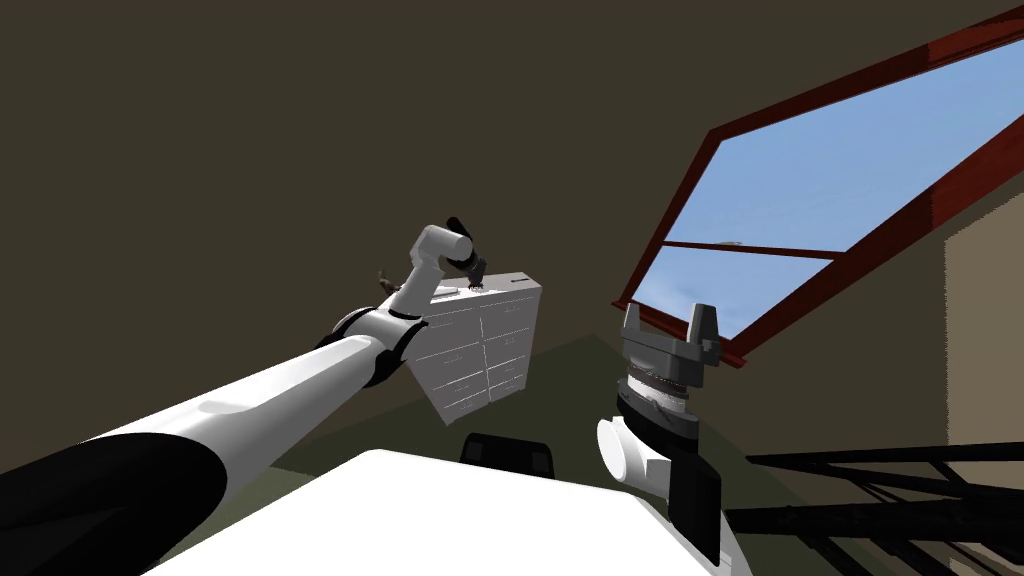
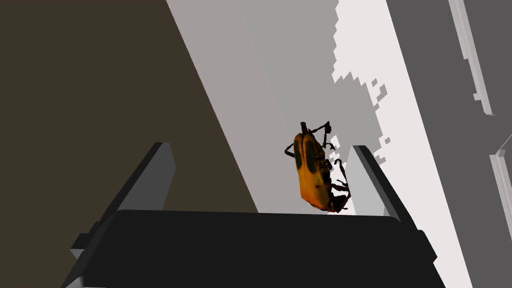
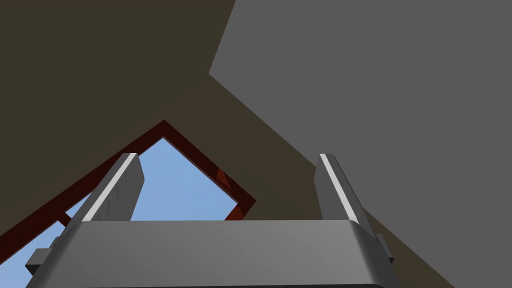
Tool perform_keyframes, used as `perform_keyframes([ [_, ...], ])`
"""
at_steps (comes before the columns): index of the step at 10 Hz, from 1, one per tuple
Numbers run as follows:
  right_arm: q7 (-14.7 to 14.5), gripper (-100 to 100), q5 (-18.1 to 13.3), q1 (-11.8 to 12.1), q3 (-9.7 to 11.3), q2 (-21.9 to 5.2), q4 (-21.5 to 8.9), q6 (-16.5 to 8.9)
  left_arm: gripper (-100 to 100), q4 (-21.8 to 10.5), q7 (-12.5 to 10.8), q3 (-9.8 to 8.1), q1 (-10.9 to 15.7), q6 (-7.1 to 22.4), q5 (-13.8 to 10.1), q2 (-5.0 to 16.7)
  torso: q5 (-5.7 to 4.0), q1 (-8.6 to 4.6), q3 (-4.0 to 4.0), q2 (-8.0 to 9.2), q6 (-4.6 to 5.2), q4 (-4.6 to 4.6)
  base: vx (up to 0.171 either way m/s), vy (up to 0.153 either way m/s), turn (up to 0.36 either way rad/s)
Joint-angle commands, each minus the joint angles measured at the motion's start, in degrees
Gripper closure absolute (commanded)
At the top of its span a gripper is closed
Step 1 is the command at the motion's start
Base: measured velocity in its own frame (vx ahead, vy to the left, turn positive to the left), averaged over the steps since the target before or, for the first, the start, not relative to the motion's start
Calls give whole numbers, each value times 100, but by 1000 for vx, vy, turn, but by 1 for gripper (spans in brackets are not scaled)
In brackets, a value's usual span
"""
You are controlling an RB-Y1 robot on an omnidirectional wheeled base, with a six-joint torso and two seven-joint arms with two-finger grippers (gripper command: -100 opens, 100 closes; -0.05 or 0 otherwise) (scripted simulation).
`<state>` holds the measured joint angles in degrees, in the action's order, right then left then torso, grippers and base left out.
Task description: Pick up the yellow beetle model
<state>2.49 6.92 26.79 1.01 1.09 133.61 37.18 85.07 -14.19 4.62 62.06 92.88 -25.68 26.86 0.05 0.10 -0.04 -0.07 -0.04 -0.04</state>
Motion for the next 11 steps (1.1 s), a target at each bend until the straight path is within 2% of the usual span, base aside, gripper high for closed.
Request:
perform_keyframes([
  [1,0,0,0,0,0,0,0,0,-100,-135,-37,14,92,213,-64,57,0,0,0,0,0,0,12,30,-35],
  [2,0,0,0,0,0,0,0,0,-100,-358,-95,41,234,418,-184,167,0,-1,0,1,-1,0,9,34,-70],
  [3,0,0,0,0,0,0,0,0,-100,-358,-95,41,234,487,-184,167,0,0,1,1,0,0,6,31,-31],
  [4,0,0,0,0,0,0,0,0,-100,-566,-149,67,360,678,-293,267,1,-1,1,3,-2,0,12,30,-54],
  [5,0,0,0,0,0,0,0,0,-100,-566,-149,67,360,750,-293,267,0,-1,1,2,0,0,14,31,-31],
  [6,0,0,0,0,0,0,0,0,-100,-755,-198,90,471,976,-392,356,1,-1,1,1,-1,0,20,34,-64],
  [7,0,0,0,0,0,0,0,0,-100,-755,-198,90,471,1003,-392,356,0,0,-1,-1,0,-1,18,30,-28],
  [8,0,0,0,0,0,0,0,0,-100,-924,-242,110,567,1217,-479,432,1,-2,-1,-1,-1,-1,29,28,-48],
  [9,0,0,0,0,0,0,0,0,-100,-924,-242,110,567,1248,-479,432,0,-2,-3,-5,0,-1,26,22,-28],
  [11,0,0,0,0,0,0,0,0,-100,-1189,-310,139,713,1633,-612,548,0,-4,-4,-6,-1,-2,41,22,-61],
])
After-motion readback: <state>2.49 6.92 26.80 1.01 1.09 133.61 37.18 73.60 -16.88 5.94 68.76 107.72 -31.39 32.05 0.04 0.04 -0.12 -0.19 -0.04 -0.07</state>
